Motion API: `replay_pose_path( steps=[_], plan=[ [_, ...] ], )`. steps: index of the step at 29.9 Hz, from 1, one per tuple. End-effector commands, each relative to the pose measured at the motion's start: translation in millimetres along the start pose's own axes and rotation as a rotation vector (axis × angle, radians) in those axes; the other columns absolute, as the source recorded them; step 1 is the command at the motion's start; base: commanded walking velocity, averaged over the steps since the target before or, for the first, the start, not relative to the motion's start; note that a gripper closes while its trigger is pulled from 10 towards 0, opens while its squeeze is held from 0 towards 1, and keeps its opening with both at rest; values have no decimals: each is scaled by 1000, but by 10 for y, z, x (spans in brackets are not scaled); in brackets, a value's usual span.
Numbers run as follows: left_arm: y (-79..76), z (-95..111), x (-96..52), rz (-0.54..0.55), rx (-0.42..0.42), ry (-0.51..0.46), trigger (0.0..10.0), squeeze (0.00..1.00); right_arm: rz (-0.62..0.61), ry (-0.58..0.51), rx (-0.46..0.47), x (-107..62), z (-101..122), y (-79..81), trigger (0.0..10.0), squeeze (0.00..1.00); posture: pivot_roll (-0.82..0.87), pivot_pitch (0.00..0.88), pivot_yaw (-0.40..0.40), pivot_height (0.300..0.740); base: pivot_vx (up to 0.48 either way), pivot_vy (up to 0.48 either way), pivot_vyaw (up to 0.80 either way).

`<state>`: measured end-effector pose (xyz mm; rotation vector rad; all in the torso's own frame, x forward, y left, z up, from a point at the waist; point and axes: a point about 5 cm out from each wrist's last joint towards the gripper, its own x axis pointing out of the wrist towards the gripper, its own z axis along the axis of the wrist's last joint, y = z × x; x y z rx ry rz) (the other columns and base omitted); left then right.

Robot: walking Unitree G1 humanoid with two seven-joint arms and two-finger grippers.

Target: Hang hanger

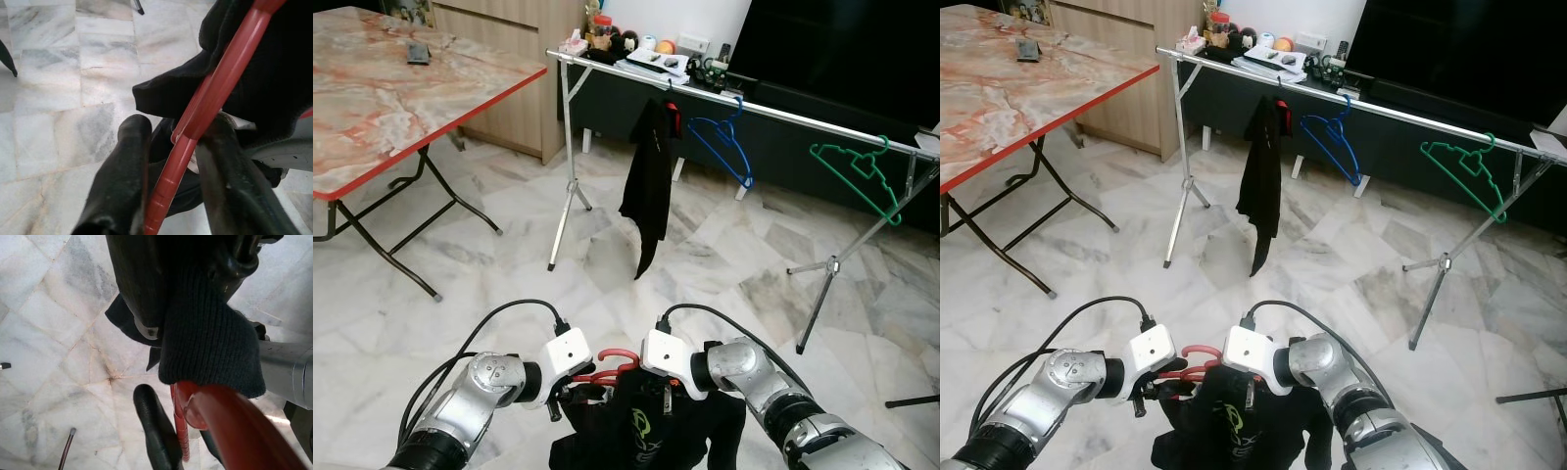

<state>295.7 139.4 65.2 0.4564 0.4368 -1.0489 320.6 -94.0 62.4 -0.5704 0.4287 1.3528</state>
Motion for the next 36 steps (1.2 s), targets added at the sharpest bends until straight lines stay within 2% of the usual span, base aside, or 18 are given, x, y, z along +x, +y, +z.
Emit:
replay_pose_path(
  steps=[1,18,36],
  plan=[
    [-45,8,54,-33,3,-3,0,0,-32,-18,-13,-59,62,-84,10000,0,142,75,-185,740,0,0,0],
    [-49,1,60,-34,-5,-15,0,0,-37,-22,-13,-67,84,-105,10000,0,142,78,-187,740,0,0,0],
    [-52,19,16,-12,-47,-87,0,0,-71,-38,24,-131,77,-157,10000,0,142,78,-191,740,0,0,0]
  ],
)
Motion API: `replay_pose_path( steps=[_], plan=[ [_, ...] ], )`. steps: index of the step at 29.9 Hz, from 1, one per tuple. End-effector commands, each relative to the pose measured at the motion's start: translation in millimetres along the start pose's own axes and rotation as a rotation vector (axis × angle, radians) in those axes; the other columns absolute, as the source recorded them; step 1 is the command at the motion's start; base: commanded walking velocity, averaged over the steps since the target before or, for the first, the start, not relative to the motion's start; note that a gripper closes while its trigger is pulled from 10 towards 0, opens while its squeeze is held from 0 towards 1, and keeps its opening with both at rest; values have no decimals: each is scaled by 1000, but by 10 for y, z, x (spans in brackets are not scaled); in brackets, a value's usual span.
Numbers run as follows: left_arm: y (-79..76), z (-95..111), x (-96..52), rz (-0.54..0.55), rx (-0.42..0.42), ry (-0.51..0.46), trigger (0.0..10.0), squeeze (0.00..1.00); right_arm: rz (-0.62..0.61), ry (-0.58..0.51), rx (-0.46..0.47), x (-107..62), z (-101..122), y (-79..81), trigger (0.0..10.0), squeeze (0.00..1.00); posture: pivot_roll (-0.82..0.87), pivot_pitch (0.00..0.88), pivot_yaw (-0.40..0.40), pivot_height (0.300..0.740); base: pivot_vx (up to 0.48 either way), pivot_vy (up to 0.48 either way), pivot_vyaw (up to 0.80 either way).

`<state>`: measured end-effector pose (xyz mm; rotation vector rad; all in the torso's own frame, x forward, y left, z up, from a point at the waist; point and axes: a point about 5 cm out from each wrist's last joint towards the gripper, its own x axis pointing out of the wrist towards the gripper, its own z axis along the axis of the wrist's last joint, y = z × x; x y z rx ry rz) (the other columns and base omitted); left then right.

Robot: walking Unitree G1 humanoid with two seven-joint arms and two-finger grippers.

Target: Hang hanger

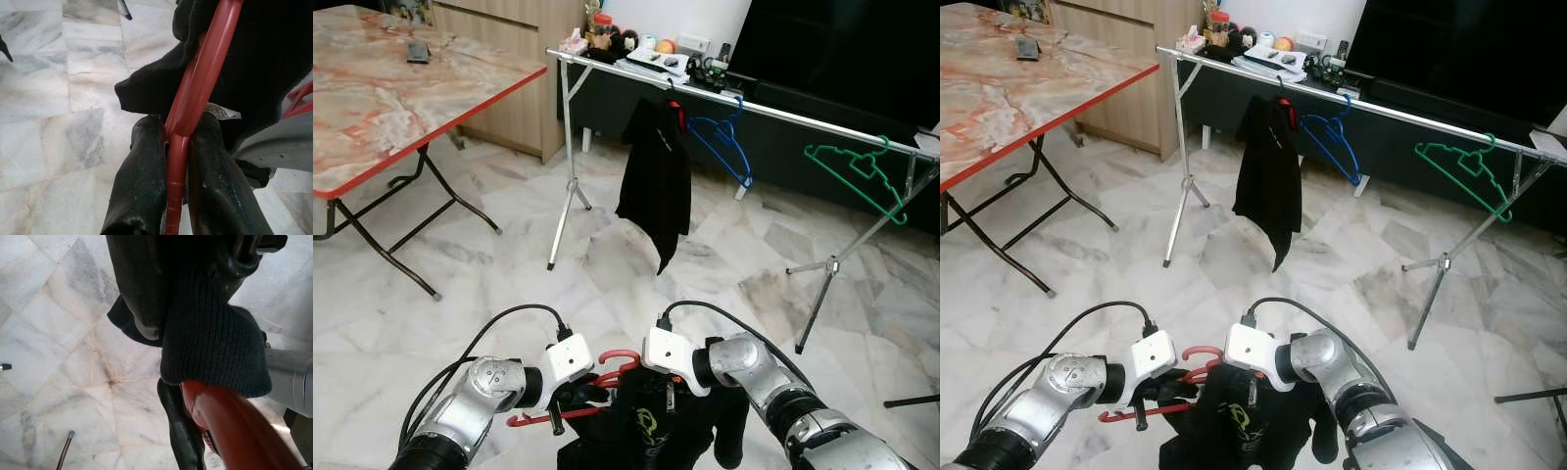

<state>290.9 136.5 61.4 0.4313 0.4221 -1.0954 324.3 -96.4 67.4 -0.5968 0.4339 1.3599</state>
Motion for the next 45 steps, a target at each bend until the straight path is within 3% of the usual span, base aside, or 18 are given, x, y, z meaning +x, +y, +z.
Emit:
replay_pose_path(
  steps=[1,7,8,9,29,45],
  plan=[
    [10,43,-6,31,-45,-60,0,0,-75,-53,42,-90,48,-111,10000,0,142,78,-191,740,0,0,0],
    [14,60,3,31,-48,-73,0,0,-67,-42,40,-91,45,-111,10000,0,140,74,-194,740,0,0,0],
    [16,62,3,33,-48,-75,0,0,-69,-41,40,-97,46,-116,10000,431,140,74,-194,740,0,0,0],
    [19,65,2,36,-48,-78,0,0,-68,-39,43,-103,44,-120,10000,1000,140,74,-194,740,0,0,0],
    [-8,-14,5,71,-70,-87,0,0,32,140,-69,-303,-106,-134,10000,1000,114,47,-207,740,0,0,0],
    [-37,-52,1,96,-72,-97,0,0,-43,165,-60,-389,-205,-158,10000,1000,106,35,-214,740,0,0,0]
  ],
)
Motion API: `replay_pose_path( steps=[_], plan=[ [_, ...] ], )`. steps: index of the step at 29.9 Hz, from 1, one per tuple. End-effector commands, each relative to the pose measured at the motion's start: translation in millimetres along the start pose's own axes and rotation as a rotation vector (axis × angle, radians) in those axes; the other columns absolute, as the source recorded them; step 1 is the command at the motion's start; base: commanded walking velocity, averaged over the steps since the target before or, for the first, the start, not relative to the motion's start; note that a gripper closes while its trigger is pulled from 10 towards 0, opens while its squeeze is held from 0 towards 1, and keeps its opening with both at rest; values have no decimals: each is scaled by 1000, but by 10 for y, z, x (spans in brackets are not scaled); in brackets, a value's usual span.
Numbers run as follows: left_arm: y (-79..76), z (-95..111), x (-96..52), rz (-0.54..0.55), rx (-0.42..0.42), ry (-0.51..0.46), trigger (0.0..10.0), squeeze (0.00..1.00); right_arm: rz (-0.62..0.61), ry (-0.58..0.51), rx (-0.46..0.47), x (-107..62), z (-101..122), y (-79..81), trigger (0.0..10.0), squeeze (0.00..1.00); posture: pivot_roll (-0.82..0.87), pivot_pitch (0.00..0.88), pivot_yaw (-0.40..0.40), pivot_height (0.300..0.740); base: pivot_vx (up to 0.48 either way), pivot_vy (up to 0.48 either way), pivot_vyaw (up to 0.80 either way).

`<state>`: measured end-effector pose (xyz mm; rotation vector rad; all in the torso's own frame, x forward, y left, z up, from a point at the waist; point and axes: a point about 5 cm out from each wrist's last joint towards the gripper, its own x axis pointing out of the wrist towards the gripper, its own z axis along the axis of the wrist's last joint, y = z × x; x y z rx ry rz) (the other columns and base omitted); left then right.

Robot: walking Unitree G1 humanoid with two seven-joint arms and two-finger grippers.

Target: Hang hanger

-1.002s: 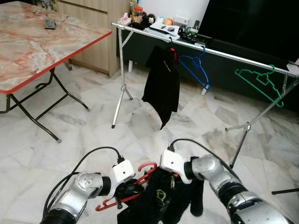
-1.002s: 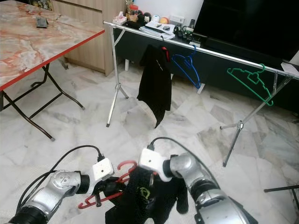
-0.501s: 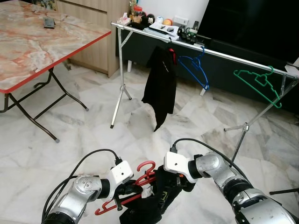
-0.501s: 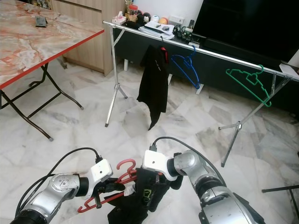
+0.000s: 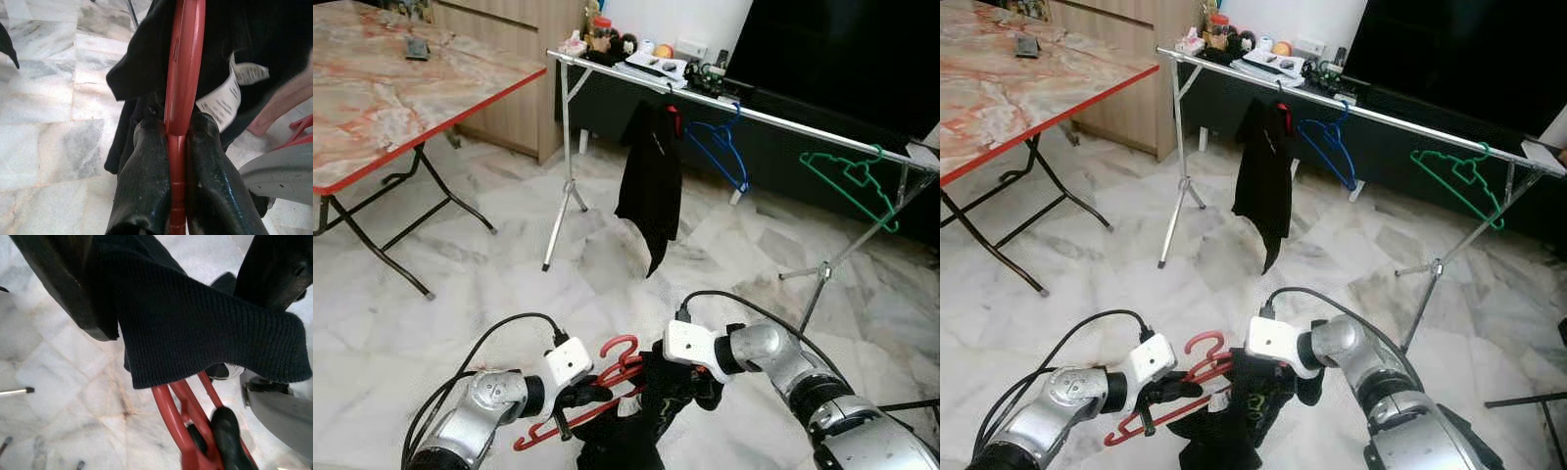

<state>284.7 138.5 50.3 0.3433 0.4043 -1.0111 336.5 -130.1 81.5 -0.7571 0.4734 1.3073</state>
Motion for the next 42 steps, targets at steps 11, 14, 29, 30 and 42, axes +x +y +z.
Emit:
replay_pose_path(
  steps=[11,14,29,30,42],
  plan=[
    [29,53,-29,29,8,-49,0,0,-64,63,-4,-30,-117,3,10000,722,103,58,-219,740,0,0,0],
    [28,60,-25,31,6,-53,0,0,-99,81,-22,-7,-135,11,10000,0,104,64,-219,740,0,0,0],
    [53,-44,-249,29,-12,-46,0,0,-296,30,-6,-308,-159,-210,10000,0,84,83,-213,740,0,0,0],
    [52,-55,-265,28,-12,-42,0,0,-305,24,7,-337,-175,-217,10000,0,84,83,-213,740,0,0,0],
    [141,57,-577,37,-70,-145,0,0,-379,23,205,-555,-524,-120,10000,0,81,87,-208,740,0,0,0]
  ],
)
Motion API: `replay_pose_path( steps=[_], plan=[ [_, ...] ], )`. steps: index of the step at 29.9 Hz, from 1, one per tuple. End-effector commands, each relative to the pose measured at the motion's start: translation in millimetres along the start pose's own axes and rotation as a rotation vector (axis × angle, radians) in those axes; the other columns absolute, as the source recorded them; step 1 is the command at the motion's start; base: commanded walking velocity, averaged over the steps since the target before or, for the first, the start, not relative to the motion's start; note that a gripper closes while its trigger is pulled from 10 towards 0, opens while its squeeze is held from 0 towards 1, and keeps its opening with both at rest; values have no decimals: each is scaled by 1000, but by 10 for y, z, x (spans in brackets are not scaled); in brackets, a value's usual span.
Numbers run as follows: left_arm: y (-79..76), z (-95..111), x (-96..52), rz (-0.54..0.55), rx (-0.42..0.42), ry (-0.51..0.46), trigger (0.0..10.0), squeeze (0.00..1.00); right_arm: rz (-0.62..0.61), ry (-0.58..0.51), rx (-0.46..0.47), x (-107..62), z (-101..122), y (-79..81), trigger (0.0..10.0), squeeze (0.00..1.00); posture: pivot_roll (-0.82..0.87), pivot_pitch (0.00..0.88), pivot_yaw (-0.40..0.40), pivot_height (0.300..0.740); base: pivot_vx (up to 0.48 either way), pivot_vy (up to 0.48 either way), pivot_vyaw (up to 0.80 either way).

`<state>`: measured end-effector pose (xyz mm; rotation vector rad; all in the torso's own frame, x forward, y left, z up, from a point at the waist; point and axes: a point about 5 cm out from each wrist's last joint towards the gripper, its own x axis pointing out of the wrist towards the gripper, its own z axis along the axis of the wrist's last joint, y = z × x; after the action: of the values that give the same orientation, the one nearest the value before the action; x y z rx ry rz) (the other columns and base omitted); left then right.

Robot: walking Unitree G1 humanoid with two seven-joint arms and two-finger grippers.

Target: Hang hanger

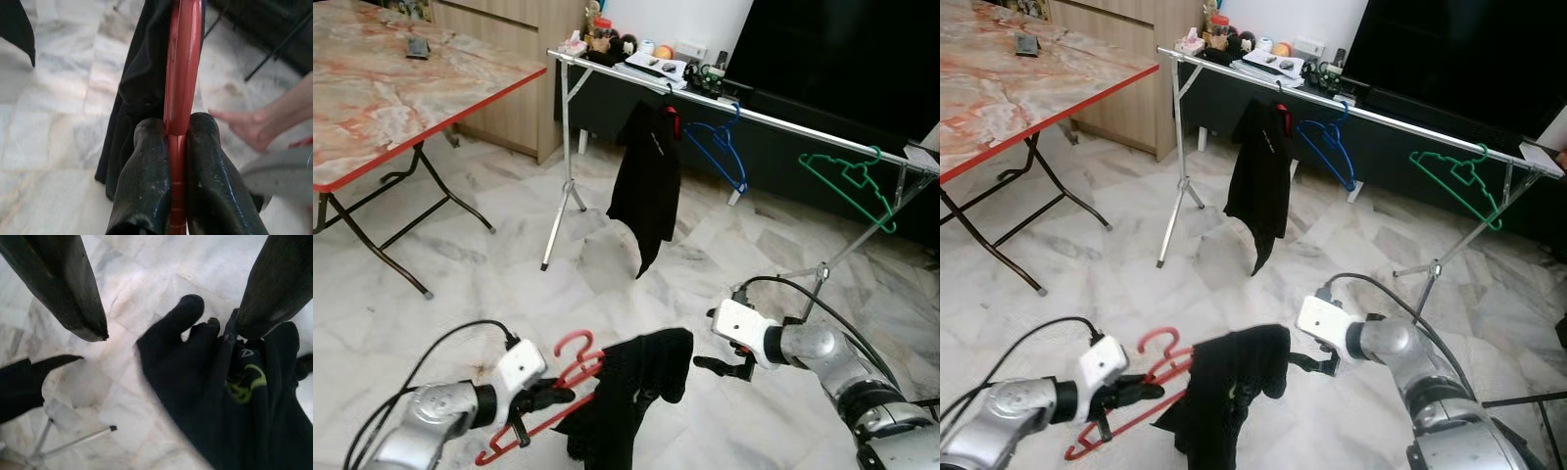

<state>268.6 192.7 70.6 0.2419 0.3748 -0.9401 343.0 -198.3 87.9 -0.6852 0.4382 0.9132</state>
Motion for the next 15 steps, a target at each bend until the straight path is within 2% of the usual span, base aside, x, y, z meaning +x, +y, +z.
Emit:
replay_pose_path(
  steps=[1,2,6,10,15],
  plan=[
    [-9,176,-20,-32,12,-87,0,0,-22,-2,54,-57,-80,-11,10000,0,82,88,-207,740,0,0,0],
    [-1,220,-76,-44,13,-99,0,0,-28,-10,82,-56,-106,8,10000,0,83,88,-206,740,0,0,0],
    [0,246,-115,-56,16,-103,0,0,-30,-14,96,-53,-121,22,10000,0,84,89,-203,740,0,0,0],
    [-48,222,-214,-115,23,-51,0,0,-60,-19,122,-59,-151,25,10000,0,85,85,-197,740,0,0,0],
    [-89,231,-273,-158,21,-38,0,0,-78,-22,147,-77,-174,17,10000,0,87,77,-194,740,0,0,0]
  ],
)
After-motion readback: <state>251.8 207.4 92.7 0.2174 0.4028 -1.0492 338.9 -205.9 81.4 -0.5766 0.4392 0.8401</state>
